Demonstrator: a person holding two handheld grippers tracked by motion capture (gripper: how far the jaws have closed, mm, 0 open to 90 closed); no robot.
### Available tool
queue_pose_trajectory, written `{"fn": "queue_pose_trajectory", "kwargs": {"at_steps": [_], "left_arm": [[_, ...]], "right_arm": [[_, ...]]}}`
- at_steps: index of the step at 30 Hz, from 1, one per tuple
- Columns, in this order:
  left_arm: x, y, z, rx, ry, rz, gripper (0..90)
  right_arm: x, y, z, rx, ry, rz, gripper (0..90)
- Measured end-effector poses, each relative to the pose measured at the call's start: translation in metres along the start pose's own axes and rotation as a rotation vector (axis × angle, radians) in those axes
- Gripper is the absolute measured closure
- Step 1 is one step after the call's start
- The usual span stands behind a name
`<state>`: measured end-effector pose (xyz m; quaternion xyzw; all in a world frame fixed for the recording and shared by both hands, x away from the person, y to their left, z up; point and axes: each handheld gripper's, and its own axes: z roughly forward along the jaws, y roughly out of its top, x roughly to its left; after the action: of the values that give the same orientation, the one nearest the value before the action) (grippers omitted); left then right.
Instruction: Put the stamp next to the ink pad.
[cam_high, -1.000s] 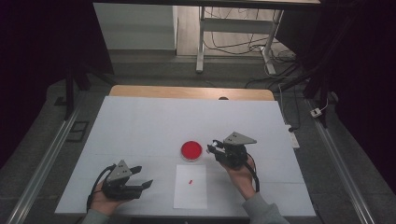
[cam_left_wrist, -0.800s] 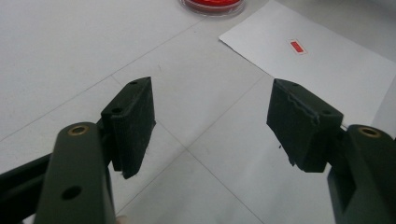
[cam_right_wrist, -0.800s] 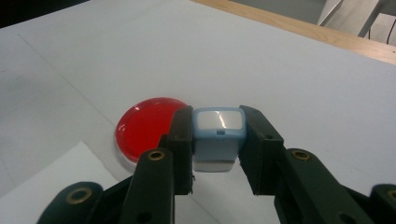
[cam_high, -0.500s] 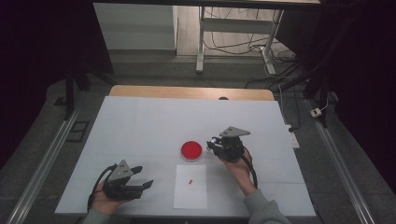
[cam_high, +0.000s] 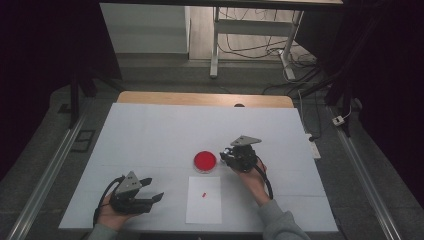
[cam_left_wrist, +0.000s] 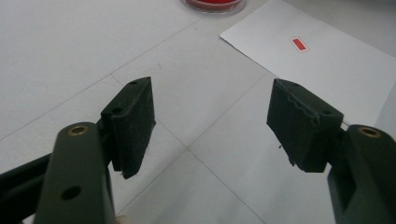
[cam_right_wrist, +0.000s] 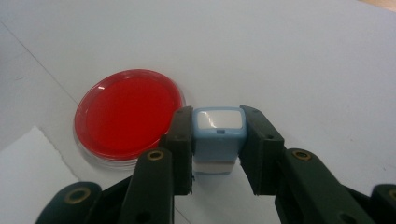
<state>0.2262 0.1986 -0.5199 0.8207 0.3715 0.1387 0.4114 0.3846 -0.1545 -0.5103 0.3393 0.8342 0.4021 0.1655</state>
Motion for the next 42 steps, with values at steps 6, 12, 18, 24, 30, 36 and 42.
{"fn": "queue_pose_trajectory", "kwargs": {"at_steps": [6,12,18,24,30,36,42], "left_arm": [[0.001,-0.001,0.0,0.002,0.003,-0.003,32.3],[0.001,-0.001,0.0,0.001,0.004,-0.001,32.2],[0.002,-0.001,-0.001,-0.002,0.011,-0.007,31.9],[0.003,-0.001,-0.002,-0.008,0.016,-0.011,31.9],[0.004,-0.002,-0.003,-0.013,0.022,-0.017,31.9],[0.005,-0.002,-0.003,-0.012,0.023,-0.017,31.9],[0.005,-0.003,-0.004,-0.01,0.022,-0.017,31.9]], "right_arm": [[0.0,0.0,-0.001,-0.015,0.002,0.002,58.9],[0.0,0.001,-0.007,-0.066,0.017,0.014,47.5],[-0.001,0.002,-0.016,-0.108,0.022,0.009,44.9],[0.0,-0.001,-0.029,-0.14,0.032,-0.013,43.4],[0.002,-0.01,-0.044,-0.159,0.04,-0.04,43.1],[0.001,-0.019,-0.057,-0.174,0.044,-0.046,42.9],[-0.001,-0.029,-0.071,-0.17,0.04,-0.047,42.9]]}}
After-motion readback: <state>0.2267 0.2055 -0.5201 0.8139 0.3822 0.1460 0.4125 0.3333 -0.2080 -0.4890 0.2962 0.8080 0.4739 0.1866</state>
